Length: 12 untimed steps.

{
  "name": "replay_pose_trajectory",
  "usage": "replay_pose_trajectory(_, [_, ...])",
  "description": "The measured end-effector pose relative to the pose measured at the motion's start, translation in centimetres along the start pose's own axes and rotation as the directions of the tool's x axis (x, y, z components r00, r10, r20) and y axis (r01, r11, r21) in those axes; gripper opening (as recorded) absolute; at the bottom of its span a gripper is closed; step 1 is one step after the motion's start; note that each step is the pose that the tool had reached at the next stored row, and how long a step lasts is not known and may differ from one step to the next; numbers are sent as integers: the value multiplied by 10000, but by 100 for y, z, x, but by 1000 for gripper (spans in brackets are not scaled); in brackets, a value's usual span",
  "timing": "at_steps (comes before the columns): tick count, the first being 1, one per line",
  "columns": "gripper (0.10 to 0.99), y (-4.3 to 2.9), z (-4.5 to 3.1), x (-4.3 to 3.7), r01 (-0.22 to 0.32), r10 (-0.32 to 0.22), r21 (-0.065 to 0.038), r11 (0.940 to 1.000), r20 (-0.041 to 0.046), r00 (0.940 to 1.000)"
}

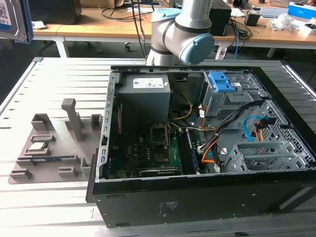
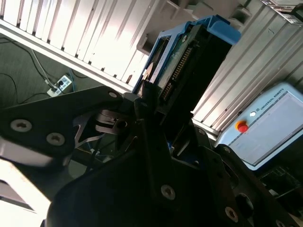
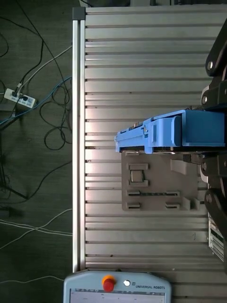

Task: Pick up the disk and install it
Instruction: 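Pick up the disk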

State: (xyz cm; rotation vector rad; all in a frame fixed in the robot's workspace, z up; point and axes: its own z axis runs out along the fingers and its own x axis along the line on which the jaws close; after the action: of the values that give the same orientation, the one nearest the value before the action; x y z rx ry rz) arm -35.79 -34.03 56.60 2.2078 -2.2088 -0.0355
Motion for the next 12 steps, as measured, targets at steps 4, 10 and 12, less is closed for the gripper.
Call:
replay_pose_trajectory(4, [365,0,-5,0,0,0,1,10000,2,10000])
replay_pose_trajectory(10, [365,-106,-9,0,-1,1,0,10000,2,10000])
replay_pose_trajectory(12, [365,-202,-11,0,0,0,1,10000,2,10000])
